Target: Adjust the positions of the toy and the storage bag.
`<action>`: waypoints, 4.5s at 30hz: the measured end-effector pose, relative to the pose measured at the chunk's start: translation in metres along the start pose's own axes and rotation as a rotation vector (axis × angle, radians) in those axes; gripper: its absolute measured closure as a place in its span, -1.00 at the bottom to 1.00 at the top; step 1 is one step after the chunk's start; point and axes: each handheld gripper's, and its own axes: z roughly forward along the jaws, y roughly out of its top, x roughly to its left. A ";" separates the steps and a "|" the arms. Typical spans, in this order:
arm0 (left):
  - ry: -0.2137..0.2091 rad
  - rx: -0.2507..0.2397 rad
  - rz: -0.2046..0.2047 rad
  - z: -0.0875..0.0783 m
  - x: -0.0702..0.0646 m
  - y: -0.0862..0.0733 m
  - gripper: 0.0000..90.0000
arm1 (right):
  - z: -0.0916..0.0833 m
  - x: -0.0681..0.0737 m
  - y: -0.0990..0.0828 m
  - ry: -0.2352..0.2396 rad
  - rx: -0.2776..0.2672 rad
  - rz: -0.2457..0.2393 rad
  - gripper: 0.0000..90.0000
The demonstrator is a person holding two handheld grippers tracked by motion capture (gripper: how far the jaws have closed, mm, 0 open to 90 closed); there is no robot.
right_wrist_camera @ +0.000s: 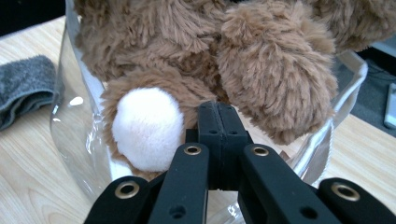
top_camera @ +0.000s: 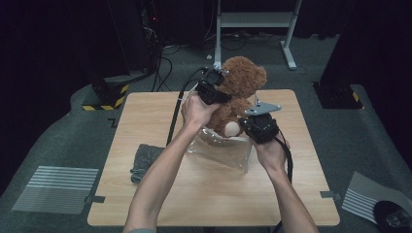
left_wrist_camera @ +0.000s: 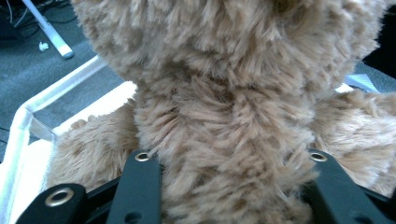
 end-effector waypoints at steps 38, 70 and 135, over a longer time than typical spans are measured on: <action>0.017 0.096 0.004 0.026 -0.009 -0.018 0.20 | -0.057 0.024 -0.063 0.165 -0.235 0.012 0.26; 0.030 0.224 -0.020 0.036 -0.010 -0.026 0.02 | 0.017 0.020 -0.174 0.223 0.032 0.066 0.24; 0.009 -0.125 -0.077 -0.093 0.031 -0.092 -0.42 | 0.051 -0.026 -0.204 -0.006 0.115 0.174 -0.09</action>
